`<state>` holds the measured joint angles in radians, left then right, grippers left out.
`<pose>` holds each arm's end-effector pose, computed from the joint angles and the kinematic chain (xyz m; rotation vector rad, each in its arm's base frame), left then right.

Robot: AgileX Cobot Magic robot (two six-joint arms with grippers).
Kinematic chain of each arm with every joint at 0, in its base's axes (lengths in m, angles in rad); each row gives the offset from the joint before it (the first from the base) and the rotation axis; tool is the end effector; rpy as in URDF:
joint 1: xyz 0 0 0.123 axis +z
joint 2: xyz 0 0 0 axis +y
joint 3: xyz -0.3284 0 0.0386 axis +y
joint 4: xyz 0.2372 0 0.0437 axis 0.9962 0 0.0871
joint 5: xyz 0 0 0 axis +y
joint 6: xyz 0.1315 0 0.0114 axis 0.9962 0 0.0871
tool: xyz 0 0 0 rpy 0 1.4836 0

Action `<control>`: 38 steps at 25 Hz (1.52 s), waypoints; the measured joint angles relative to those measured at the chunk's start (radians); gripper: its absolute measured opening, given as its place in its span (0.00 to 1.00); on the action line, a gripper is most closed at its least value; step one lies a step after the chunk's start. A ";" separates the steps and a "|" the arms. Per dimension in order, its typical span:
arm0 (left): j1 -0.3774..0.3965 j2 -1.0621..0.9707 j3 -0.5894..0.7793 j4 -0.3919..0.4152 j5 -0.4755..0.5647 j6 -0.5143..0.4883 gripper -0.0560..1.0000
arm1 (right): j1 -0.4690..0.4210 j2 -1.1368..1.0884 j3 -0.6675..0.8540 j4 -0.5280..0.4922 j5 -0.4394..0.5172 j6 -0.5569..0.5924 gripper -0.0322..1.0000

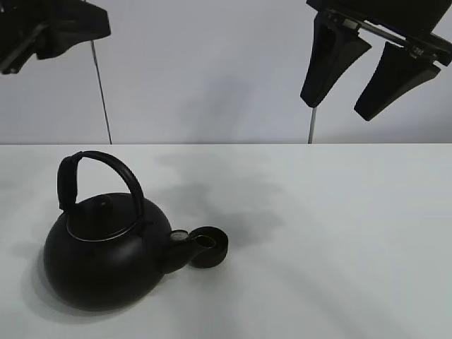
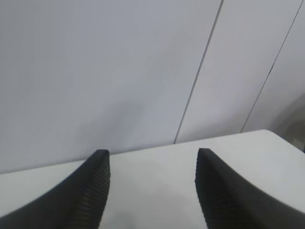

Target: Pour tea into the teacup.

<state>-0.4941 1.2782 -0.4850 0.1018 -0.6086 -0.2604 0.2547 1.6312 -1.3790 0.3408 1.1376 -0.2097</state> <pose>0.2349 -0.1352 0.2970 0.3128 1.6716 -0.5530 0.3141 0.1232 0.3111 -0.5123 2.7980 0.4798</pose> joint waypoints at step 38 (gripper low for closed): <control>0.000 0.301 -0.751 -0.465 1.282 0.048 0.60 | 0.000 0.000 0.000 0.004 0.016 0.000 0.52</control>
<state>-0.4941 1.5793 -1.2355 -0.3628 0.6733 -0.2121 0.2547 1.6312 -1.3790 0.3445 1.1534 -0.2097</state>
